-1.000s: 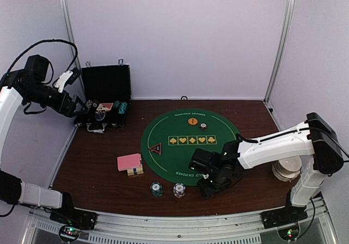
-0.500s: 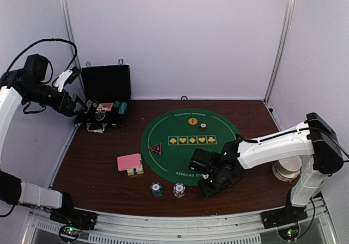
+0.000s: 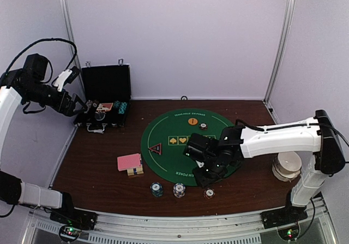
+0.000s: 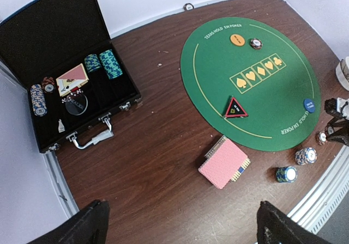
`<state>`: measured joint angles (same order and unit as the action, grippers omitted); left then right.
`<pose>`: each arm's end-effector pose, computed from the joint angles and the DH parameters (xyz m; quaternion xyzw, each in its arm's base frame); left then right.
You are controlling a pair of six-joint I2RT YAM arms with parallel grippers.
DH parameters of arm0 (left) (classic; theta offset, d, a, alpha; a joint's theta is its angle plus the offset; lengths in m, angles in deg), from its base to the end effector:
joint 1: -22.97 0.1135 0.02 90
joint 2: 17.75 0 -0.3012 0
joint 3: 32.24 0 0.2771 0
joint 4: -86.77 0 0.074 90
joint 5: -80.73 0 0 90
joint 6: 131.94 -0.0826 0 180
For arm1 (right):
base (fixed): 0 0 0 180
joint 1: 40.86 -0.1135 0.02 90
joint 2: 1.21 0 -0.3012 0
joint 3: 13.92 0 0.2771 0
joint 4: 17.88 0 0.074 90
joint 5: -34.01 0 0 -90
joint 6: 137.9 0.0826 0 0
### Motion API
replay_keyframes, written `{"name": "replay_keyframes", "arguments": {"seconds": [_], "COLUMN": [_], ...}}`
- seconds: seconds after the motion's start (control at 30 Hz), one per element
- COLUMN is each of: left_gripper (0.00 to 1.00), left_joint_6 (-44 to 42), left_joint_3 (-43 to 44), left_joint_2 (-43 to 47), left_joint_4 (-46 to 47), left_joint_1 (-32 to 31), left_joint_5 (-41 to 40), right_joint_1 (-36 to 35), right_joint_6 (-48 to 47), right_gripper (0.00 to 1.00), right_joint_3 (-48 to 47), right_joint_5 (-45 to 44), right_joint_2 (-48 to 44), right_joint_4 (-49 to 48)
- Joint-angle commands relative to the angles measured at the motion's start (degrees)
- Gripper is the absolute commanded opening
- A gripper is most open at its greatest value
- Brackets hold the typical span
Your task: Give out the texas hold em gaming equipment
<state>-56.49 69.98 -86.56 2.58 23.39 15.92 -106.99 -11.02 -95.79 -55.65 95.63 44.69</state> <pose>0.2367 -0.0334 0.4317 0.1857 0.9033 -0.1610 0.3515 0.1442 0.3270 0.1881 -0.2513 0.9618 0.0868 0.0652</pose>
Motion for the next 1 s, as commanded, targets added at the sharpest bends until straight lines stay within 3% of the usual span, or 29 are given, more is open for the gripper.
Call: {"name": "replay_keyframes", "arguments": {"seconds": [0.0,0.63,0.97], "left_gripper": [0.97,0.98,0.98], "left_joint_6": [-0.8,-1.3,-1.5], "left_joint_3": [2.0,1.7,1.6], "left_joint_2": [1.1,1.1,0.9], "left_joint_4": [-0.1,-0.5,-0.4], "left_joint_1": [0.4,0.4,0.4], "left_joint_5": [-0.4,0.5,0.7], "right_joint_1": [0.5,5.1,7.9], "right_joint_6": [-2.4,-8.2,-8.5], "right_gripper": [0.28,0.26,0.26], "right_joint_3": [-6.5,-45.4,-55.7], "right_joint_5": [-3.7,-2.4,-0.7], "right_joint_2": [-0.6,35.1,45.6], "right_joint_4": [3.7,2.4,3.2]}}
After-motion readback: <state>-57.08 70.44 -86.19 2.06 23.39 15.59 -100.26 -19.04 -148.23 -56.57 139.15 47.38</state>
